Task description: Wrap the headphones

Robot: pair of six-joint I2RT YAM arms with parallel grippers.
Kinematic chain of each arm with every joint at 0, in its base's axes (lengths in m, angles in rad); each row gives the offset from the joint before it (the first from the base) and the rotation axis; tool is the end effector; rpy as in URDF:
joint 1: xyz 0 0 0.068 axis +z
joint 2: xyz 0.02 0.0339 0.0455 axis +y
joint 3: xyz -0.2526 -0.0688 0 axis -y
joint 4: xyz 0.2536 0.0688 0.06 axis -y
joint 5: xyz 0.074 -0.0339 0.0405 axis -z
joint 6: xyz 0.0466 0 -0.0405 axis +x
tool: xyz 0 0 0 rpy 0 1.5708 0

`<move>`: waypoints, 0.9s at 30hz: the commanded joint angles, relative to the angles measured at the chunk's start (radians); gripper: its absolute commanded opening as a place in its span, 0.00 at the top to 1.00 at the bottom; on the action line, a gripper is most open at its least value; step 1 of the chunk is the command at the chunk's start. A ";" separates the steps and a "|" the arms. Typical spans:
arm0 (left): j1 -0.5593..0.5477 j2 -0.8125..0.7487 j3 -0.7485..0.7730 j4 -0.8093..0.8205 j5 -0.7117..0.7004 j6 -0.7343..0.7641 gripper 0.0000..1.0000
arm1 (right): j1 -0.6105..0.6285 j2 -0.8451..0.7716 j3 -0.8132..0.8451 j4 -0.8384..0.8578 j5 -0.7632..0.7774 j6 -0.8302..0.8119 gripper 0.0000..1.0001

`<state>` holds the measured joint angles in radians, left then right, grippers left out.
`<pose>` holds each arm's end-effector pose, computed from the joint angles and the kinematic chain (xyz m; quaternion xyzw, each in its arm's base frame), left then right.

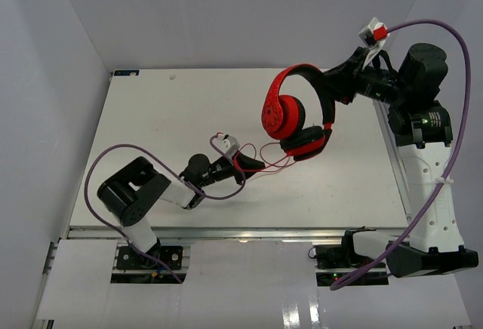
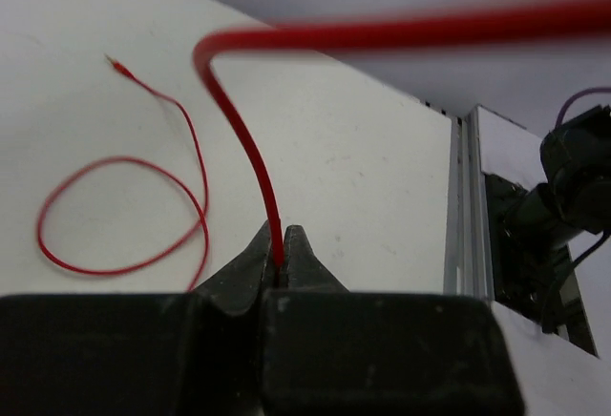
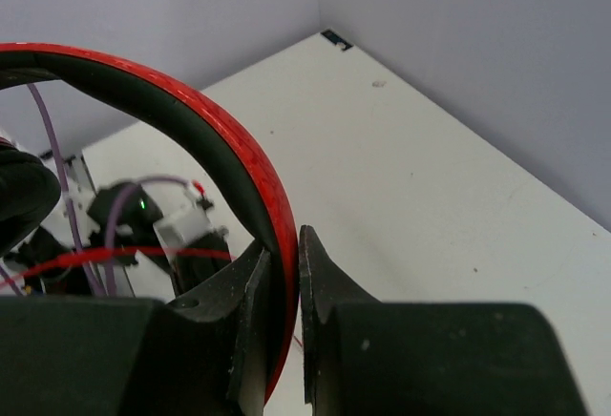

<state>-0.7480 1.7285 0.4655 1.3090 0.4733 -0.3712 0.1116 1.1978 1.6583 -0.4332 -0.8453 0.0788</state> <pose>0.2121 -0.2258 0.1448 0.2923 0.6278 -0.5104 0.5098 0.2280 0.0606 0.5180 -0.3044 0.6311 0.3469 0.6235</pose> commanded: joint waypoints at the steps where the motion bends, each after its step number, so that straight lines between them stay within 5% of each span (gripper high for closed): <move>1: 0.133 -0.149 0.049 -0.064 0.119 0.071 1.00 | 0.000 -0.056 -0.013 -0.266 -0.135 -0.381 0.92; 9: 0.386 -0.239 0.376 -0.781 0.282 0.220 1.00 | 0.026 -0.238 -0.288 -0.436 0.129 -0.858 0.92; 15: 0.392 -0.140 0.813 -1.583 0.209 0.408 1.00 | 0.087 -0.293 -0.533 -0.158 0.558 -0.765 0.92; 21: 0.391 -0.156 0.932 -1.730 0.252 0.319 1.00 | 0.100 -0.299 -0.644 0.086 0.798 -0.531 0.92; 27: 0.331 -0.144 1.008 -1.767 0.298 0.209 1.00 | 0.112 -0.261 -0.666 0.122 0.714 -0.423 0.92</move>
<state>-0.3696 1.5939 1.3910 -0.3619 0.7186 -0.0988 0.2118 0.9332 0.9671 -0.4610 -0.1065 -0.4840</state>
